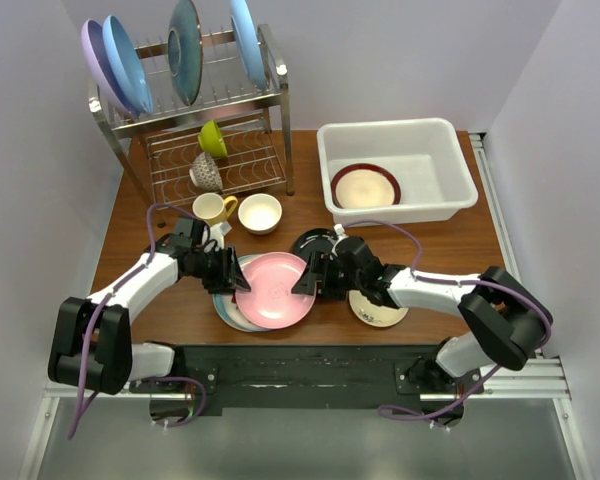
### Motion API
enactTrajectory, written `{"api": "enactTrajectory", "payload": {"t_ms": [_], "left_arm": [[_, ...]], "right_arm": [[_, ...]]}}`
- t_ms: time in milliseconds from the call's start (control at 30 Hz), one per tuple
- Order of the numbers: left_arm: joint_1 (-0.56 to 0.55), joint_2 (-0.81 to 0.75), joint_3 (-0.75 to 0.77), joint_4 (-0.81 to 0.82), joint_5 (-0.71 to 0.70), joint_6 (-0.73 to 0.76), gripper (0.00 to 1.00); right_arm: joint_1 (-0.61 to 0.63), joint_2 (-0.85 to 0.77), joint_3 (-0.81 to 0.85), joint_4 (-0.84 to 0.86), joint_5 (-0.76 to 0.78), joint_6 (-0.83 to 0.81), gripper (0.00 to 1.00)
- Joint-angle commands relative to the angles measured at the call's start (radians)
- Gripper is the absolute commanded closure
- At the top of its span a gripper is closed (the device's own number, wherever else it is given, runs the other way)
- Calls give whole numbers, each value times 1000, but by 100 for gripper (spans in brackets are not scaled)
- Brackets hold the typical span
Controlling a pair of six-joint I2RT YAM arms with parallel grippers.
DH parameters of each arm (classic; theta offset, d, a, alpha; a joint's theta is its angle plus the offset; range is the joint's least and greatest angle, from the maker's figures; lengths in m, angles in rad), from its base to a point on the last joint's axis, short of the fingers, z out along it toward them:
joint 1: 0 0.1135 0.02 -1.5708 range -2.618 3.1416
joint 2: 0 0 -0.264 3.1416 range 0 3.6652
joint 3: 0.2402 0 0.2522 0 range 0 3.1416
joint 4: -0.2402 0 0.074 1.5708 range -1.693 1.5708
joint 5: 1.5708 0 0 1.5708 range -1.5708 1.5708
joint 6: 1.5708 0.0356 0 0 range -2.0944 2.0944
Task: Place the plates into the plastic bin on the countertop
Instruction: Pick up the plate at the center of the board.
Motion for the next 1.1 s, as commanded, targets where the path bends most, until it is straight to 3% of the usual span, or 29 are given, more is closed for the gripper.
{"api": "enactTrajectory", "payload": {"t_ms": [0, 333, 567, 667, 833, 1067], "left_arm": [[-10, 4, -7, 43, 42, 13, 52], [-21, 14, -15, 58, 56, 13, 53], [-24, 14, -15, 63, 58, 13, 53], [-23, 11, -13, 63, 61, 14, 52], [-23, 5, -9, 63, 62, 17, 48], [-23, -45, 10, 52, 41, 17, 32]], "right_arm": [[5, 5, -20, 114, -28, 40, 23], [7, 43, -61, 247, -75, 94, 42], [7, 23, -64, 244, -72, 97, 78], [5, 13, -67, 237, -64, 97, 88], [5, -20, -59, 191, -49, 83, 94], [7, -64, -49, 117, -26, 58, 98]]}}
